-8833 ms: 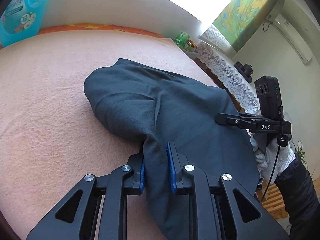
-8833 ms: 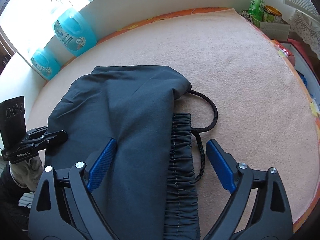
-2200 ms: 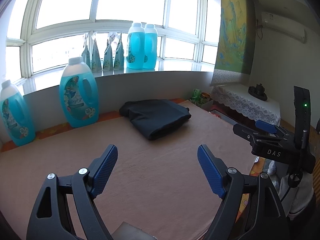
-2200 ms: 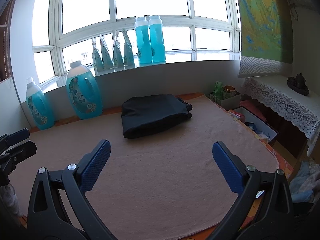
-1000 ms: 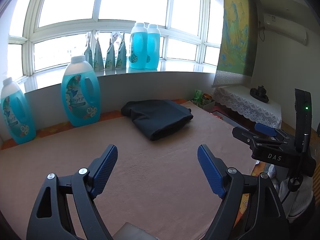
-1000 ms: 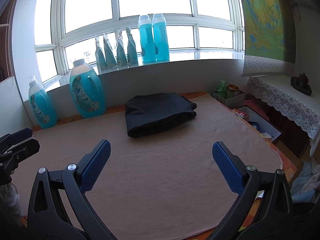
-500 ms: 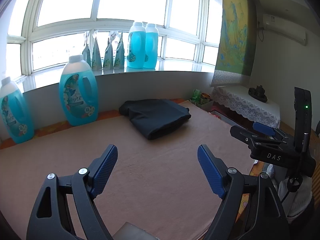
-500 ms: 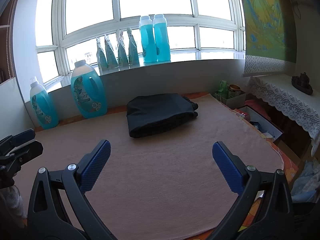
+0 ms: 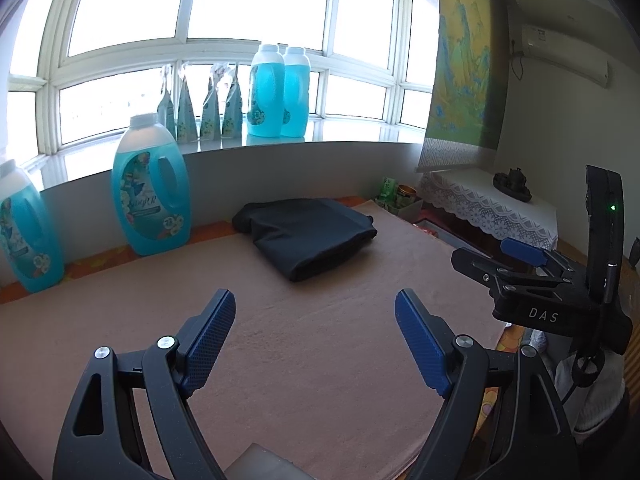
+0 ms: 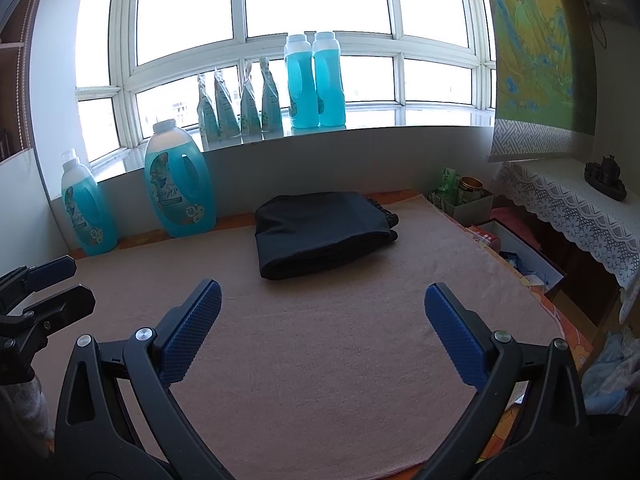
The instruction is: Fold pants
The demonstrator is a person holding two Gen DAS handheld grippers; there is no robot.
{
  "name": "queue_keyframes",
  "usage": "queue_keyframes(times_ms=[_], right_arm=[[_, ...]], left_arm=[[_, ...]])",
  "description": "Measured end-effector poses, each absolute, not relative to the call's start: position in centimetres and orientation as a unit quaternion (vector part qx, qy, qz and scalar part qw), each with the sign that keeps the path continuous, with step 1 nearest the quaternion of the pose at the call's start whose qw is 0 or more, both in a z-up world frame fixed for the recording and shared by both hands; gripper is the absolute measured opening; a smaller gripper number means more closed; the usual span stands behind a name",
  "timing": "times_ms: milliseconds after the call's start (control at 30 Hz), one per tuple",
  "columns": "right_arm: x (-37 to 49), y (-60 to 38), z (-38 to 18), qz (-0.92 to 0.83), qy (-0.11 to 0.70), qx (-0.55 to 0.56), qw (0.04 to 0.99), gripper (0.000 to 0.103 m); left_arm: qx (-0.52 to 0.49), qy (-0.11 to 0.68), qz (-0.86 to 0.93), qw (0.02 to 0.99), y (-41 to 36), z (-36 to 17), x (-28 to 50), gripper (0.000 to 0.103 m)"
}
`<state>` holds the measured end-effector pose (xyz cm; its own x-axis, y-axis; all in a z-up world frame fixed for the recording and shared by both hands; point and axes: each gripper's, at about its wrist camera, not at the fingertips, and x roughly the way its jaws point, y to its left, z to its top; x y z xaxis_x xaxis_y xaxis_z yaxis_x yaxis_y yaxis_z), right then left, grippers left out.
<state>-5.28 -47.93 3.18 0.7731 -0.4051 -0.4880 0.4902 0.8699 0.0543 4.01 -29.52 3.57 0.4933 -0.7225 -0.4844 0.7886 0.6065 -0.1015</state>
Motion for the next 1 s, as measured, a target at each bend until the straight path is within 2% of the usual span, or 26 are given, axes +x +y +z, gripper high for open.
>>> queue_keyframes(times_ms=[1000], right_arm=[[-5.9,-49.4,2.1,-0.243,0.245,0.097,0.933,0.103]], left_arm=[[0.067,0.242,-0.43,0.867,-30.0,2.5,4.5,0.082]])
